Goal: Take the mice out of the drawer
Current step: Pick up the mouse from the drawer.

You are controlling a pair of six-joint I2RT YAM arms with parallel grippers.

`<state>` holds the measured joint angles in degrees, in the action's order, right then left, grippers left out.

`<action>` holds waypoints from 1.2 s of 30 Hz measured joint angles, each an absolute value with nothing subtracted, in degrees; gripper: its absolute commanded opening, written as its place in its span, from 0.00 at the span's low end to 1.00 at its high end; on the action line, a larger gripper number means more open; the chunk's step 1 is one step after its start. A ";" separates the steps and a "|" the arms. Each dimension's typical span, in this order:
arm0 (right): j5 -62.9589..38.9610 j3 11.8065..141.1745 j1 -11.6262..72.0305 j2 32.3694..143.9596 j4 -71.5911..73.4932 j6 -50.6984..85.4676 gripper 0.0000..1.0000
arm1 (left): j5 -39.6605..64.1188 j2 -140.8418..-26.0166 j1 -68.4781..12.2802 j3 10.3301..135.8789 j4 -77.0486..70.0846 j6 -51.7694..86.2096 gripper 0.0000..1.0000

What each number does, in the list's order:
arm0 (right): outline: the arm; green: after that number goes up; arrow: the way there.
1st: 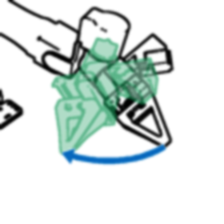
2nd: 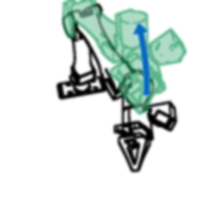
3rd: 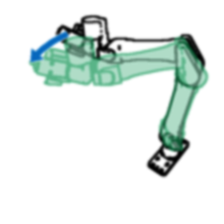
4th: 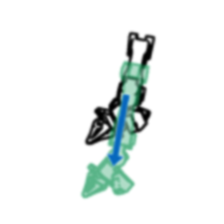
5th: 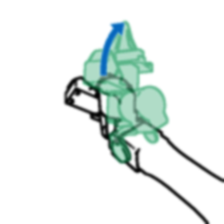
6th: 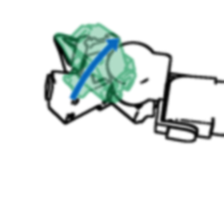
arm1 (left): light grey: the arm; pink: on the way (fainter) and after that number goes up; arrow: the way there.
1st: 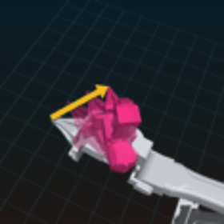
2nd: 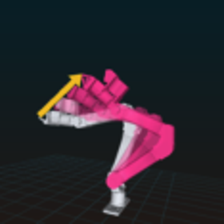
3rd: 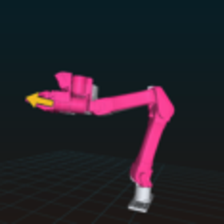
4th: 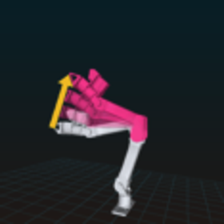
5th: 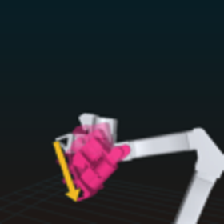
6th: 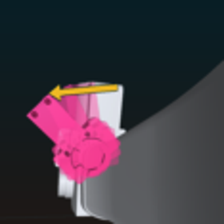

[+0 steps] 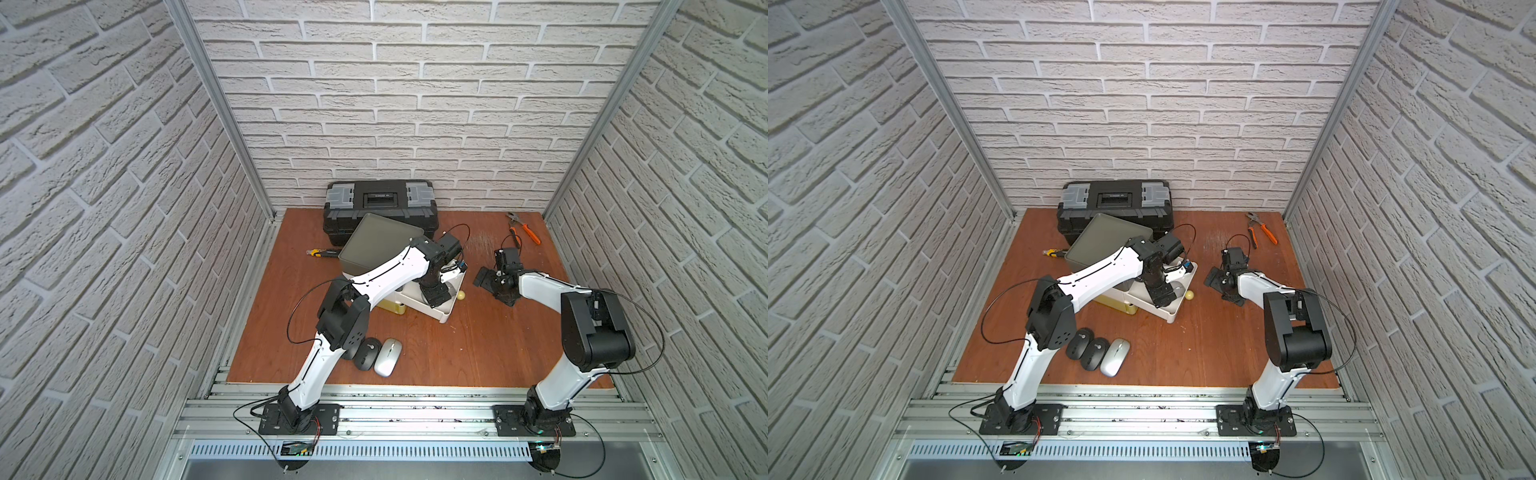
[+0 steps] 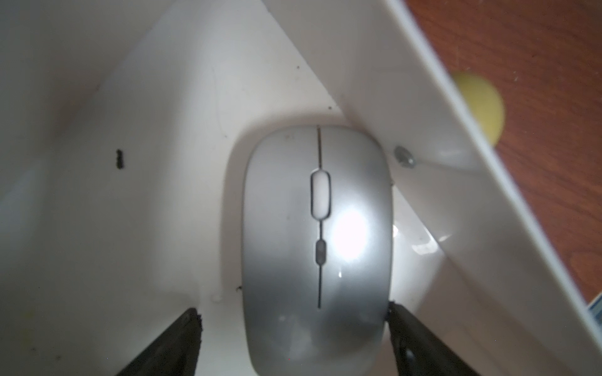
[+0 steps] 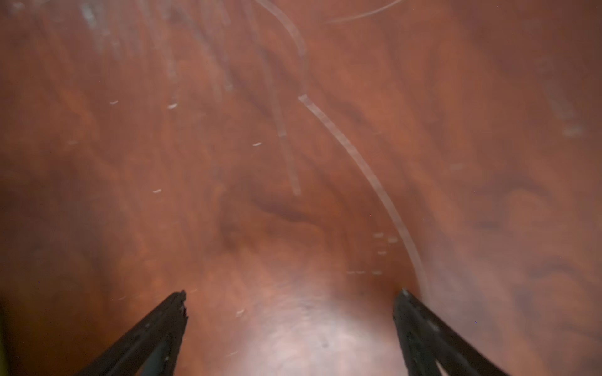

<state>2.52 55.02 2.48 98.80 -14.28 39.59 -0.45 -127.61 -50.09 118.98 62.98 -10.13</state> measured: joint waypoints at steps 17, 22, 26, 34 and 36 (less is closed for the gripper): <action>0.99 54.96 2.59 98.83 -13.21 39.64 1.00 | -6.39 -128.88 -53.39 119.81 60.23 -17.61 0.92; 0.93 54.92 2.83 98.83 -13.04 39.64 1.00 | -5.56 -129.21 -53.01 120.03 60.90 -18.35 0.70; 0.95 54.85 2.90 98.83 -12.93 39.64 1.00 | -5.26 -129.32 -52.97 120.27 61.78 -18.65 0.62; 0.99 54.81 3.31 98.83 -12.80 39.62 1.00 | -6.68 -129.21 -53.21 124.36 64.25 -18.92 0.57; 1.19 54.61 3.60 98.74 -12.60 39.62 1.00 | -6.83 -128.57 -53.54 127.00 65.17 -18.92 0.57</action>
<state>1.19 54.61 3.60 98.74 -12.60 39.62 -6.83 -128.57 -53.54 127.00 65.17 -18.92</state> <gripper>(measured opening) 0.997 0.617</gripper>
